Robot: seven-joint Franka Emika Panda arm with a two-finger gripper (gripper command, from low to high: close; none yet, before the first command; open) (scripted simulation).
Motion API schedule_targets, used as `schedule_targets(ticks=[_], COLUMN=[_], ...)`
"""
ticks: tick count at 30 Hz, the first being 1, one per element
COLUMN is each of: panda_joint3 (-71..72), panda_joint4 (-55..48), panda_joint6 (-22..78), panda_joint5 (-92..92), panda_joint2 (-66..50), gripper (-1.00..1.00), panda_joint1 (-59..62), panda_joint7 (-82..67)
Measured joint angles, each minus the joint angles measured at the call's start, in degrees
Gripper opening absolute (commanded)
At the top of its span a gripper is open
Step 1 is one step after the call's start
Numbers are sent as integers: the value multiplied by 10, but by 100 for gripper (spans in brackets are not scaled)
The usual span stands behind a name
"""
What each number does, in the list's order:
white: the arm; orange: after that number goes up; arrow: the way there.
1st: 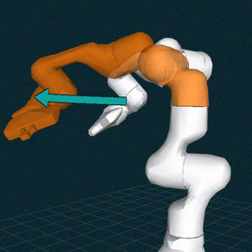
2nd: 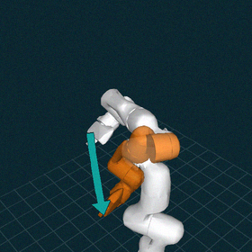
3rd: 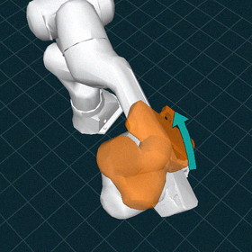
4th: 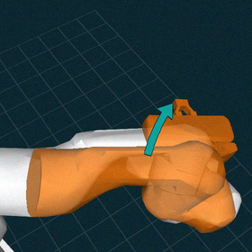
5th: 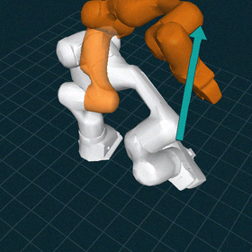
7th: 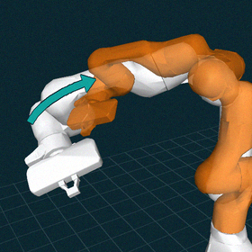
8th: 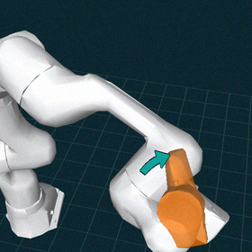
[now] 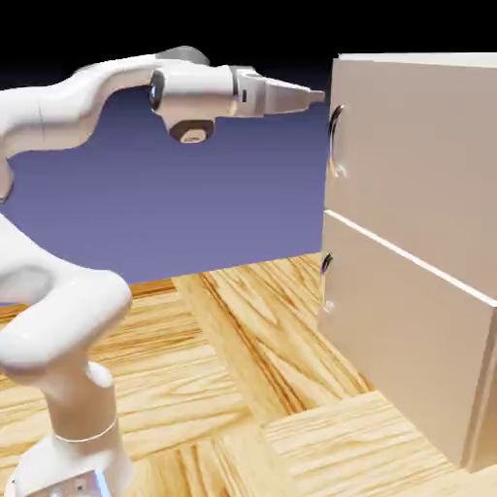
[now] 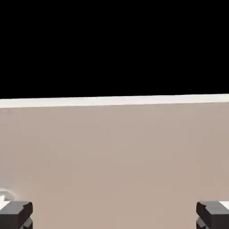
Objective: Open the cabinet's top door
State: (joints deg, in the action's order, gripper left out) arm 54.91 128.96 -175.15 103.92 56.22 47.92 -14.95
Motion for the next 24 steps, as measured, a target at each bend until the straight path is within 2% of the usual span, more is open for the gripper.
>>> schedule_targets(ticks=[15, 21, 22, 24], panda_joint3=[198, 239, 245, 245], panda_joint4=[-115, -187, -199, -199], panda_joint6=[-4, 4, 6, 6], panda_joint5=[374, 389, 389, 389], panda_joint2=[85, 83, 82, 82], gripper=[0, 0, -100, -100], panda_joint1=[175, 264, 279, 279], panda_joint7=[-206, -205, -203, -203])
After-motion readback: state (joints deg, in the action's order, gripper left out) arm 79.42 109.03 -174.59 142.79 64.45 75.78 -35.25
